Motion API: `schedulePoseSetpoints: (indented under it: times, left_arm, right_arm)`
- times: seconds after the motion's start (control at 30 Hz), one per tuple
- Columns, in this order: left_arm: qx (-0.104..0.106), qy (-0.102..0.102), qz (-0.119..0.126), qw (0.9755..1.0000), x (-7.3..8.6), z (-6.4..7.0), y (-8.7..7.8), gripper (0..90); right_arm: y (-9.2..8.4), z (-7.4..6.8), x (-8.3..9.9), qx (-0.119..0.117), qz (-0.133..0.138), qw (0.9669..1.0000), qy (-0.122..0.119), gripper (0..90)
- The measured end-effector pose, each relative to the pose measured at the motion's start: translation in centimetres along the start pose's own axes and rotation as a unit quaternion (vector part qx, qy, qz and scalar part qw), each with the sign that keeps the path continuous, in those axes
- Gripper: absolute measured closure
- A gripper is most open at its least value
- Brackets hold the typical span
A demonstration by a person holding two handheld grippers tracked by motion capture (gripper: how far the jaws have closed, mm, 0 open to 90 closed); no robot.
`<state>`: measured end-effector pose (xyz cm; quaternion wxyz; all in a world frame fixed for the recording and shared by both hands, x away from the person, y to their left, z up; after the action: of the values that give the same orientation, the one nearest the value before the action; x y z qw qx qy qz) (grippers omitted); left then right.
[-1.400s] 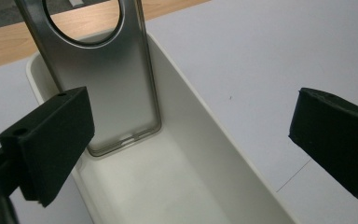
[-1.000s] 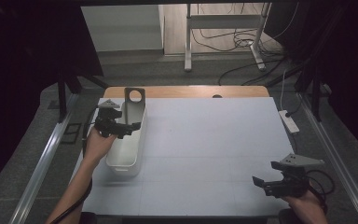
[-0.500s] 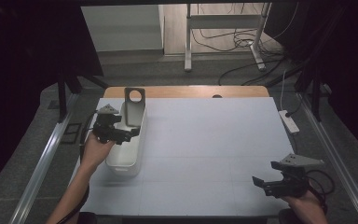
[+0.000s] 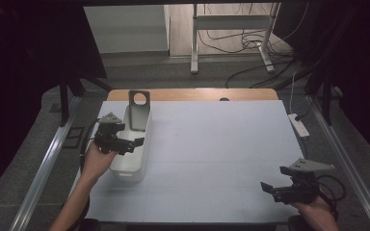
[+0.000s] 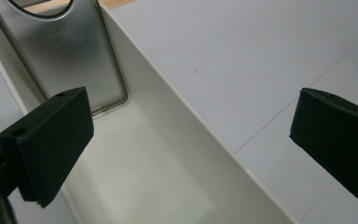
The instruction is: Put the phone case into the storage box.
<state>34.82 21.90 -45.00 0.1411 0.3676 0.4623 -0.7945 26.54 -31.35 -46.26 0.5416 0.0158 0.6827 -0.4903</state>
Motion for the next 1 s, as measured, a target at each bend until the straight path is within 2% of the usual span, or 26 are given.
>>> schedulePoseSetpoints:
  times: [1.0]
  left_arm:
    - [0.004, -0.011, 0.002, 0.9999, 2.9, 0.6, -1.5, 0.0]
  right_arm:
    - [0.0, 0.1, 0.0, 0.004, -0.003, 1.0000, 0.005, 1.2]
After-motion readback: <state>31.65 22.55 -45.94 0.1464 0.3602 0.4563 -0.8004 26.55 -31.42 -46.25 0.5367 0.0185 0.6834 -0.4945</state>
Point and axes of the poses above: each handheld gripper's, and its own axes: y roughly forward along the jaws, x roughly out of its underside, z roughly to its right, the point moved 2 cm from there along y, roughly forward along the jaws, and after that the axes turned 12 degrees about -y, right-handed, at the moved point
